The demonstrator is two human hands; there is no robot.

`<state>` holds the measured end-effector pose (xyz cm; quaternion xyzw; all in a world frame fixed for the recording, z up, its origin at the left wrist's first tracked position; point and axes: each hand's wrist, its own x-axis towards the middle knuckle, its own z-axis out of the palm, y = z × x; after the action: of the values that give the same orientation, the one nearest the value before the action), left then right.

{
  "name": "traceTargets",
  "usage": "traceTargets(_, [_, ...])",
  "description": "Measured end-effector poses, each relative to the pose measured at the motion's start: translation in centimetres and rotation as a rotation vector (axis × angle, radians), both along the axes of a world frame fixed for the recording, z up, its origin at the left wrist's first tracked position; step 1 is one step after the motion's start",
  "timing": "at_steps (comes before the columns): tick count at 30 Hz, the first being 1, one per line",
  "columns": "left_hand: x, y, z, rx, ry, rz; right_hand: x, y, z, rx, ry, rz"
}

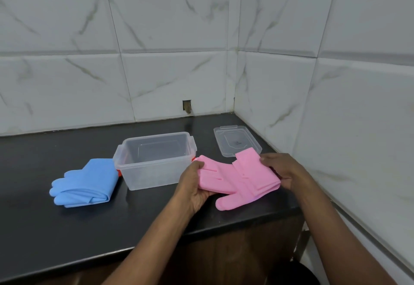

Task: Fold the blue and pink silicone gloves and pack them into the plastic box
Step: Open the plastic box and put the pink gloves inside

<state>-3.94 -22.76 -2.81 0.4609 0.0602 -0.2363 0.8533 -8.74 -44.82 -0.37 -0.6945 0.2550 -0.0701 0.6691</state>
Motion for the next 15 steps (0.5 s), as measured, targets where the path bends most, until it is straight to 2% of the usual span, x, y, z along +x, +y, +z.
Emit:
traceTargets(5, [-0.2, 0.3, -0.2, -0.067, -0.022, -0.066, -0.4, -0.1, -0.2, -0.191, 0.069, -0.066])
traceTargets(10, [0.0, 1.2, -0.4, -0.155, 0.016, -0.086, -0.2, 0.0, -0.1, -0.26, 0.149, 0.021])
traceTargets(15, [-0.1, 1.1, -0.7, -0.095, 0.024, -0.055, -0.6, 0.8, 0.4, -0.312, 0.217, 0.16])
